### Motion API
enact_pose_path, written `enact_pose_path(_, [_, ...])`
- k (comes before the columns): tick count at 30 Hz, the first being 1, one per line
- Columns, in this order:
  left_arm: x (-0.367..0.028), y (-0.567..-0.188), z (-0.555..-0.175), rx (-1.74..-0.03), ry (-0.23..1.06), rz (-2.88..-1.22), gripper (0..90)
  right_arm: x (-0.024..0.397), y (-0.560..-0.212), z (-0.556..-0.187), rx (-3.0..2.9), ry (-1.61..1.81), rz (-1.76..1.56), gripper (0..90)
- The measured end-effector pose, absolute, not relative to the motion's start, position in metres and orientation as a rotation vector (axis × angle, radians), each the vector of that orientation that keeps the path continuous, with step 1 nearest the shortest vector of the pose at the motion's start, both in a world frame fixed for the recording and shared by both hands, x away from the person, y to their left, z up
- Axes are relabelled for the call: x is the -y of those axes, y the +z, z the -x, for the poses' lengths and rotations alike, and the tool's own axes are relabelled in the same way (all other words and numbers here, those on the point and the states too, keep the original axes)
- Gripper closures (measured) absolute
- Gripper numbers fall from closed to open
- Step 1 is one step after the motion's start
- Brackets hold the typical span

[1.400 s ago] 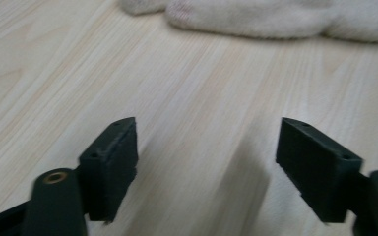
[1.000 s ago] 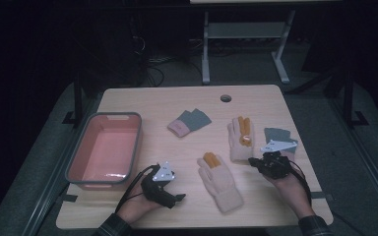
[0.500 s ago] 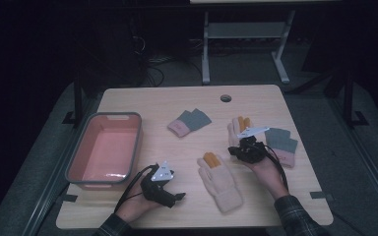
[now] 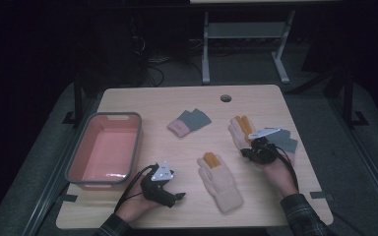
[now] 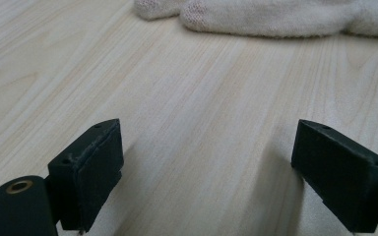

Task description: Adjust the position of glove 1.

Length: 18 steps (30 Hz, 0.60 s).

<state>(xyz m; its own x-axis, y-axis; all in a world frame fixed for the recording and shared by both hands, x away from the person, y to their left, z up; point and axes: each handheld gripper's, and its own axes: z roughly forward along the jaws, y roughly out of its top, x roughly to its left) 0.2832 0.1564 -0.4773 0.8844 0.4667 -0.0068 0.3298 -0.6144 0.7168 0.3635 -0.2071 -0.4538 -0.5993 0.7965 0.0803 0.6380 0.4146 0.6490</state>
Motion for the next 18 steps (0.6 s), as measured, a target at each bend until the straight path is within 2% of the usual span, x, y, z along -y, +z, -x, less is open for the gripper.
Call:
enact_pose_path(6, [-0.156,-0.477,-0.283,-0.570,0.233,-2.284,11.5,0.228,-0.449,-0.362,-2.379,0.964,-1.321,88.1])
enact_pose_path(8, [-0.156,-0.477,-0.283,-0.570,0.233,-2.284,11.5,0.231,-0.445,-0.363,-2.354,0.986,-1.337,81.6])
enact_pose_path(10, [-0.156,-0.477,-0.283,-0.570,0.233,-2.284,11.5,0.232,-0.443,-0.368,-2.306,0.979,-1.348,68.5])
enact_pose_path(11, [-0.156,-0.477,-0.283,-0.570,0.233,-2.284,11.5,0.232,-0.443,-0.368,-2.306,0.979,-1.348,68.5])
enact_pose_path(12, [-0.156,-0.477,-0.283,-0.570,0.233,-2.283,11.5,0.231,-0.441,-0.375,-2.247,0.959,-1.380,55.5])
enact_pose_path(13, [-0.156,-0.477,-0.283,-0.570,0.234,-2.284,11.5,0.231,-0.441,-0.378,-2.223,0.947,-1.388,50.6])
enact_pose_path(15, [-0.156,-0.477,-0.283,-0.570,0.233,-2.284,11.5,0.230,-0.442,-0.385,-2.184,0.943,-1.407,45.5])
enact_pose_path(18, [-0.156,-0.477,-0.283,-0.570,0.233,-2.284,11.5,0.228,-0.442,-0.395,-2.158,0.955,-1.438,43.4])
